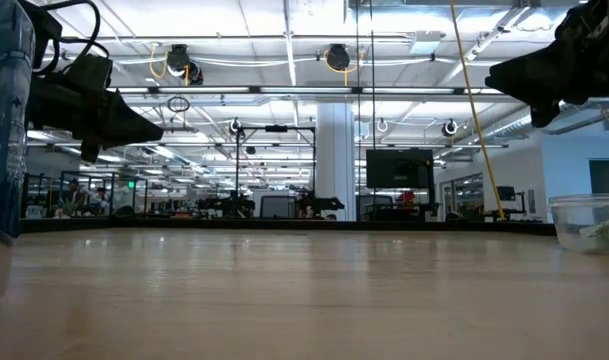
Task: Pick and place Stevia / Truvia into bins
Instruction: Return to Home Position
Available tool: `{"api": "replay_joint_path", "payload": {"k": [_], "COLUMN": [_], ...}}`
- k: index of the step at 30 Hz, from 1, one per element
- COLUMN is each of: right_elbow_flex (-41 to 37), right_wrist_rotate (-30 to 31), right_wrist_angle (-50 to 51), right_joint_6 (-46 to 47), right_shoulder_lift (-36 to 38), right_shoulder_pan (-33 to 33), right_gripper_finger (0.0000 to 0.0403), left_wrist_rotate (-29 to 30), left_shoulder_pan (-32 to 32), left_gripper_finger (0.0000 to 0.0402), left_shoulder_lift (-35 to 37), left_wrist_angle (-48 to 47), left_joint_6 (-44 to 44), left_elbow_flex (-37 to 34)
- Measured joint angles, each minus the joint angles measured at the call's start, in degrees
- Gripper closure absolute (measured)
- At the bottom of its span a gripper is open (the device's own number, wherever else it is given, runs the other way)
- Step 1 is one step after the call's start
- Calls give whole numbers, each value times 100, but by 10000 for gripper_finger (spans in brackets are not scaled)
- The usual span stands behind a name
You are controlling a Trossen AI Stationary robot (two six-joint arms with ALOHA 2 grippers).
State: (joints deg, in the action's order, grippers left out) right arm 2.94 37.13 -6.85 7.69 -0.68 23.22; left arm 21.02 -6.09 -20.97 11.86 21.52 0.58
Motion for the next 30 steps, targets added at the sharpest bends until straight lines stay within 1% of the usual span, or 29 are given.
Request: {"api": "replay_joint_path", "payload": {"k": [3,30], "right_elbow_flex": [0,-4], "right_wrist_rotate": [41,30], "right_wrist_angle": [-67,-107], "right_joint_6": [255,209], "right_shoulder_lift": [3,4], "right_shoulder_pan": [1,2], "right_gripper_finger": [315,315], "left_wrist_rotate": [0,-2], "left_shoulder_pan": [0,0], "left_gripper_finger": [362,362], "left_shoulder_lift": [0,0], "left_wrist_angle": [0,33], "left_joint_6": [-18,-9], "left_elbow_flex": [0,0]}}
